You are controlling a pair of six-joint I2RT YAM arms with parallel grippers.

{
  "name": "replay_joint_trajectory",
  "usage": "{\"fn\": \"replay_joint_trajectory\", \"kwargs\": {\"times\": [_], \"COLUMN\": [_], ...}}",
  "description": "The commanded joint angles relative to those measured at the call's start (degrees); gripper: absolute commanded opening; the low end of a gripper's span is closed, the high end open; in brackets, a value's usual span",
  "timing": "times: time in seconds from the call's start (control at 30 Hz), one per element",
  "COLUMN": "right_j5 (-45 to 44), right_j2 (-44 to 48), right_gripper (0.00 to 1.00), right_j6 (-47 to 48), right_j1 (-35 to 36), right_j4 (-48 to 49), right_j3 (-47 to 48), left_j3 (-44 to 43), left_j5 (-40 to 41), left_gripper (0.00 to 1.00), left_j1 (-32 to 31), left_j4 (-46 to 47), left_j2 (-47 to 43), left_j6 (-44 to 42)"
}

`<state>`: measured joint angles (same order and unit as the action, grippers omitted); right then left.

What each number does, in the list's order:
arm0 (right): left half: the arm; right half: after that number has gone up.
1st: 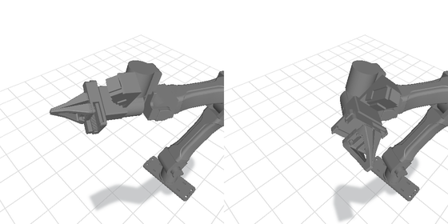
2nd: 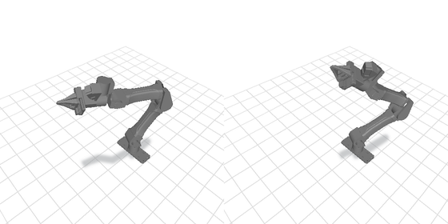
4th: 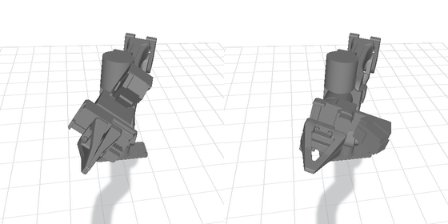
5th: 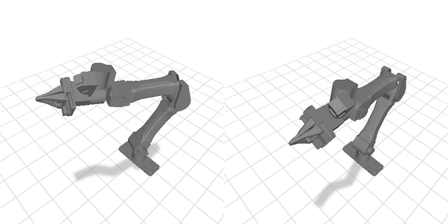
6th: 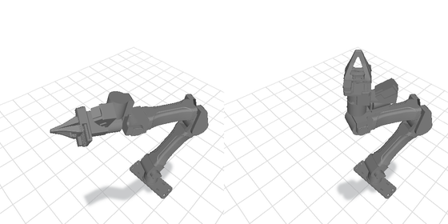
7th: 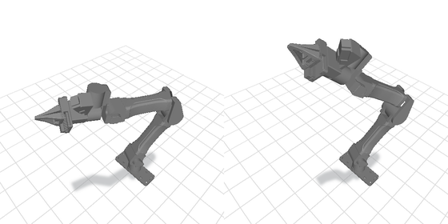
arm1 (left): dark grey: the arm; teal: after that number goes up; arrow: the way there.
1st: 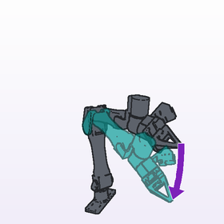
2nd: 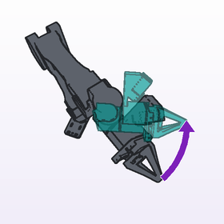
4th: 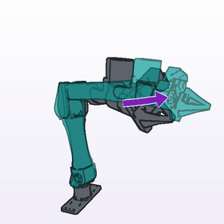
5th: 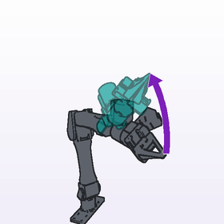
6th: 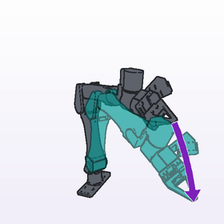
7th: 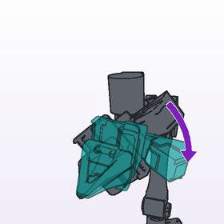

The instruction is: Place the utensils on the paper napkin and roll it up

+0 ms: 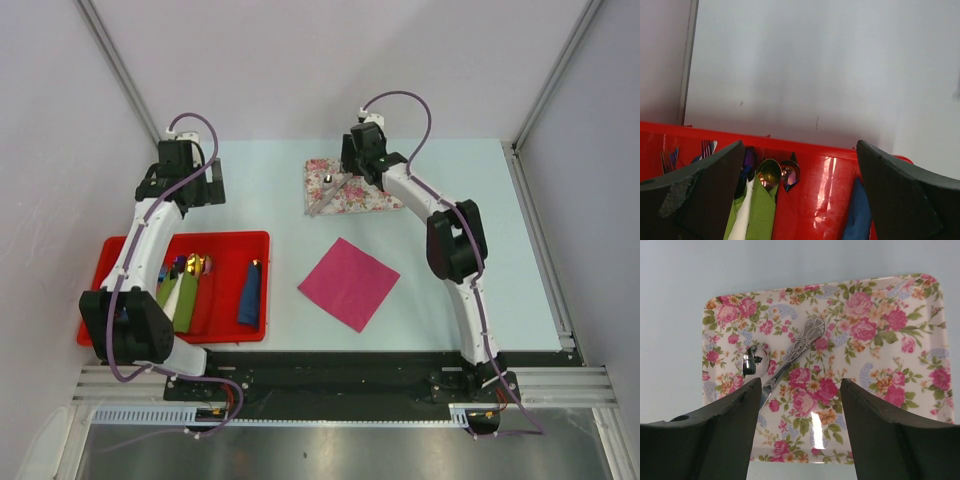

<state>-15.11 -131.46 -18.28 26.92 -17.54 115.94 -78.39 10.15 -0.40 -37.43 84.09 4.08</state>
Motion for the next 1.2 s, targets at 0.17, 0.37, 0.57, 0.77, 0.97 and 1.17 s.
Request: {"fn": "replay_joint_trajectory", "kwargs": {"times": [0.17, 0.37, 0.57, 0.77, 0.97, 1.17], "right_j5": [-3.8, -3.8, -3.8, -4.0, -5.8, -5.3], "right_j2": [-7.5, -11.3, -13.6, -15.5, -15.6, -16.9], "right_gripper": [0.65, 0.64, 0.63, 0.59, 0.54, 0.52], "right_j6": [-3.9, -4.7, -6.5, -7.5, -9.2, -10.5], "right_j1": [1.6, 1.9, 2.5, 3.3, 3.1, 3.1], "right_j4": [0.4, 0.0, 0.2, -0.1, -2.0, -3.3], "right_j3": [7.2, 10.1, 11.8, 12.8, 12.1, 12.7], "left_j3": [-0.1, 0.0, 0.4, 0.1, -0.2, -0.4], "left_j5": [1.5, 1.9, 2.1, 2.0, 2.2, 2.2], "left_gripper": [1.0, 1.0, 1.0, 1.0, 1.0, 1.0], "left_j1": [1.8, 2.1, 2.3, 2.6, 2.9, 3.4], "left_j4": [1.6, 1.8, 2.0, 2.0, 1.9, 2.1], "left_j2": [-0.9, -0.4, 0.2, 1.2, 1.6, 2.1], "left_j6": [0.1, 0.2, 0.3, 0.4, 0.1, 0.0]}}
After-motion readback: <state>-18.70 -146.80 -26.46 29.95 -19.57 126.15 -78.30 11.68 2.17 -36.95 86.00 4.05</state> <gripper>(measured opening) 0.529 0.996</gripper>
